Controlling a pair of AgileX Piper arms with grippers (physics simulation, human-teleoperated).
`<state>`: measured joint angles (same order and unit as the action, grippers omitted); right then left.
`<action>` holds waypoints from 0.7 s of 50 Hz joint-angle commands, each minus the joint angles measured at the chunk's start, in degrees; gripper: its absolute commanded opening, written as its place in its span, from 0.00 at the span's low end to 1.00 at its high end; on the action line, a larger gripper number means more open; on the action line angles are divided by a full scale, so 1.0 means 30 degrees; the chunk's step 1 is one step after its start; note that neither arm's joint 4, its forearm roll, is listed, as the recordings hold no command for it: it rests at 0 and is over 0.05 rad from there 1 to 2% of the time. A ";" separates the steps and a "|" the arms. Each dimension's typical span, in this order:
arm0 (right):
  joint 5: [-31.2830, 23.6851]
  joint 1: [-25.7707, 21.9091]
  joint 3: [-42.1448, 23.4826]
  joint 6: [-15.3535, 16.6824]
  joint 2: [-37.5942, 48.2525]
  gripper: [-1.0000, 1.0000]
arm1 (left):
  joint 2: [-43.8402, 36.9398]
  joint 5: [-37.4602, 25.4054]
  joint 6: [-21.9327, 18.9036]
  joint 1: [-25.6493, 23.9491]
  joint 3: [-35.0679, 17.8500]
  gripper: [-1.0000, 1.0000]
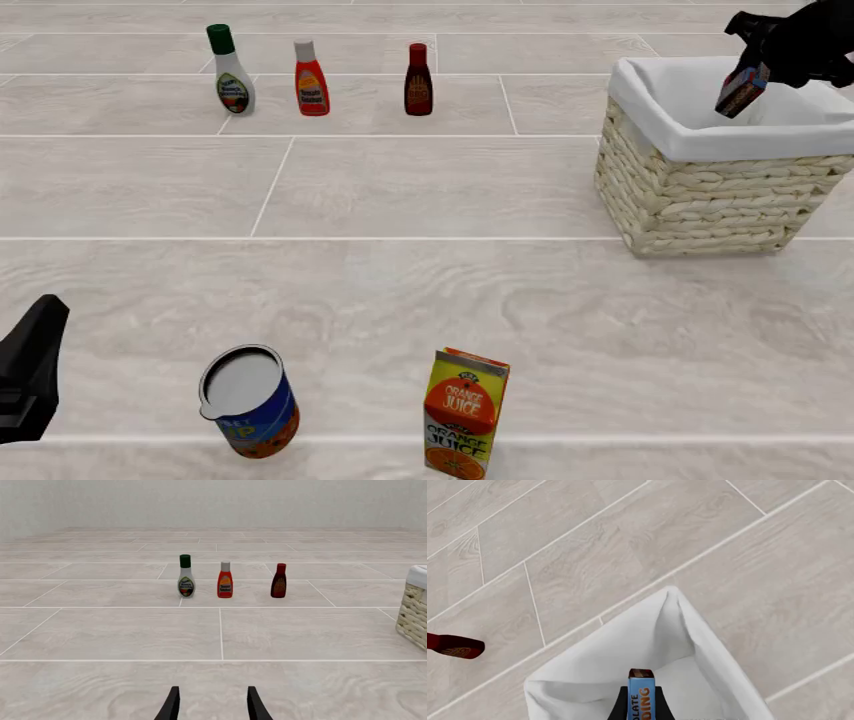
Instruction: Pick the chocolate pudding and place it in the basket.
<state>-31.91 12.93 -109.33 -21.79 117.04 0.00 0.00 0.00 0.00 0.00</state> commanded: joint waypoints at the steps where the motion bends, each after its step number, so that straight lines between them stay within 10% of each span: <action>1: 0.0140 0.0109 0.0294 -0.0203 -0.0005 0.00 | 0.0000 0.0000 0.0000 0.0000 0.0000 1.00; 35: 0.0390 0.0307 0.0764 -0.0538 0.0382 0.00 | 0.0000 0.0000 0.0000 0.0000 0.0000 1.00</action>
<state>-31.14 13.60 -107.52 -22.79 118.32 0.00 0.00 0.00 0.00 0.00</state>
